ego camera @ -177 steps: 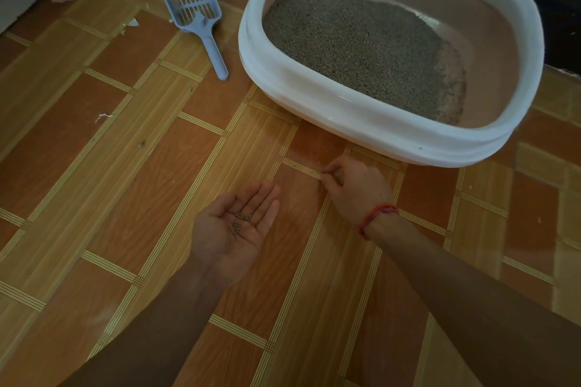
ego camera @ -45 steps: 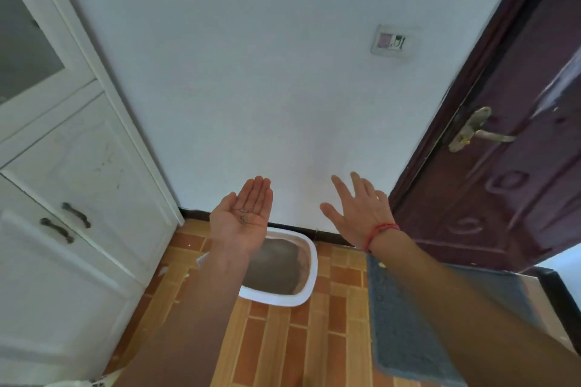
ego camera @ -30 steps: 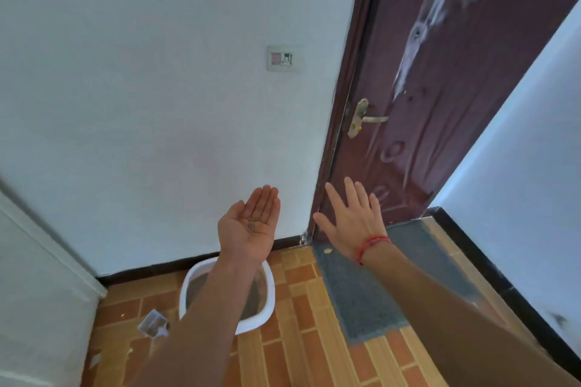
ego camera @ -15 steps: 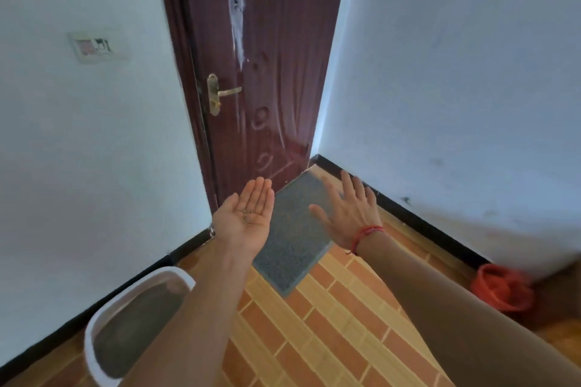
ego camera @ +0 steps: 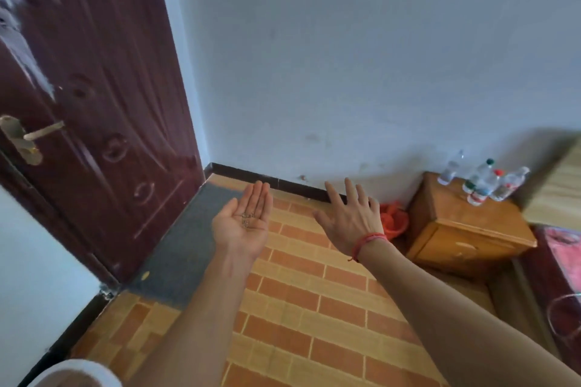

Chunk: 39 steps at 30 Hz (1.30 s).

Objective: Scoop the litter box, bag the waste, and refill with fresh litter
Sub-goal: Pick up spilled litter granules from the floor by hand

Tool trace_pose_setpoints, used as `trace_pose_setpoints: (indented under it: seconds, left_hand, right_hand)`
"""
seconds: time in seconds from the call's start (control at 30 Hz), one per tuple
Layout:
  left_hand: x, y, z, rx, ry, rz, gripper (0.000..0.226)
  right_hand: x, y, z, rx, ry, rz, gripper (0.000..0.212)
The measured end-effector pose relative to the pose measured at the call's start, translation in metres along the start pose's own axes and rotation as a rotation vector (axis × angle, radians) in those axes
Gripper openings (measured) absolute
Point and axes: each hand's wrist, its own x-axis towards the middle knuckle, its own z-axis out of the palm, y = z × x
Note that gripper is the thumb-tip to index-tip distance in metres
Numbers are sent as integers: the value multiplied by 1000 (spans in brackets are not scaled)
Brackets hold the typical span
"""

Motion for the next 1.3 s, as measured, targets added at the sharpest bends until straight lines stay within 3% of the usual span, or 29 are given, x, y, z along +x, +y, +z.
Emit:
trace_pose_setpoints:
  seconds: [0.27,0.57,0.97,1.3]
  left_hand:
    - [37,-84,29,124,-48,-285,36]
    - [58,-123,30,199,-61,-491,37]
    - [94,-157,31,238,-70,-553,37]
    - [175,-266,56,264,-23,-547,37]
  right_hand:
    - [-32,85,3,-8,4,327,69]
    - [-64,112,17,-25,-30,572,69]
    - [-48,128,29,5,-40,617,68]
    - [12,246,75,41,-86,612,68]
